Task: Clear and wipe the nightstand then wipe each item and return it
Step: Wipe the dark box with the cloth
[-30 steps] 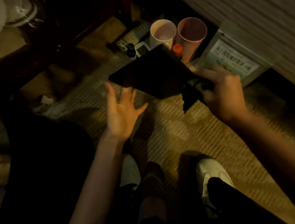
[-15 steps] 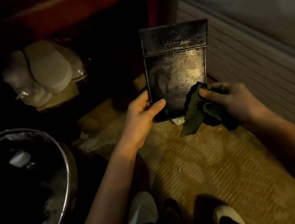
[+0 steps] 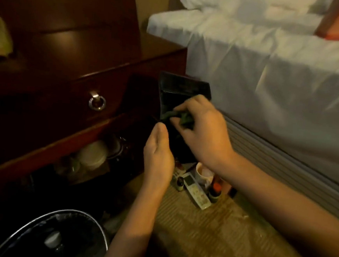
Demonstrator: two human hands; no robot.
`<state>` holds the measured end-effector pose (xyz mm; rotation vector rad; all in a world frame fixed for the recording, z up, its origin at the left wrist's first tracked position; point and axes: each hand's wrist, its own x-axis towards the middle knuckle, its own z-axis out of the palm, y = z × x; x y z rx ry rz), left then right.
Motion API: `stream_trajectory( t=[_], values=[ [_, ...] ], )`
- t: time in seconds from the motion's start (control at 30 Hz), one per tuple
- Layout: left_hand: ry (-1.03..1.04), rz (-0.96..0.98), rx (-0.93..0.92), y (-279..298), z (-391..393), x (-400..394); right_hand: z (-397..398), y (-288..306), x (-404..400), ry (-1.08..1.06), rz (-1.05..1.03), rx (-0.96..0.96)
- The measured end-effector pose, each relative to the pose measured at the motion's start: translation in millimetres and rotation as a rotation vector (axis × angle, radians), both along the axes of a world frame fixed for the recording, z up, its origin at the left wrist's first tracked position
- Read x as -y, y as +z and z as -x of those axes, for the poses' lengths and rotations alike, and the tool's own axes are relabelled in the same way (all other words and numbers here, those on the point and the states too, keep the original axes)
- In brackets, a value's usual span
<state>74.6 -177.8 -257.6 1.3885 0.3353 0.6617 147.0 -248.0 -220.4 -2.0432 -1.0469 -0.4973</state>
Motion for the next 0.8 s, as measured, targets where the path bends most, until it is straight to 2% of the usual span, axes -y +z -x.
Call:
stream_trajectory(
  t=[0.1, 0.2, 0.27, 0.33, 0.43, 0.5, 0.6, 0.8],
  values=[
    [0.083, -0.083, 0.016, 16, -4, -6, 5, 23, -20, 0.126, -0.081, 0.093],
    [0.138, -0.113, 0.02, 29, -4, -11, -15, 41, -24, 0.084, -0.087, 0.15],
    [0.124, -0.029, -0.005, 33, -8, -13, -36, 47, -21, 0.017, -0.029, 0.159],
    [0.149, 0.032, -0.004, 36, -13, -18, -57, 53, -16, -0.047, 0.066, 0.09],
    [0.211, 0.025, -0.005, 47, -20, -30, -85, 59, -4, -0.168, 0.239, 0.069],
    [0.283, 0.038, 0.001, 60, -28, -42, -92, 65, 3, -0.135, 0.243, 0.178],
    [0.389, -0.065, 0.02, 84, -45, -64, -85, 79, -2, 0.004, 0.223, 0.396],
    [0.48, -0.154, -0.07, 120, -84, -111, -85, 100, -55, 0.174, 0.482, 0.608]
  ],
)
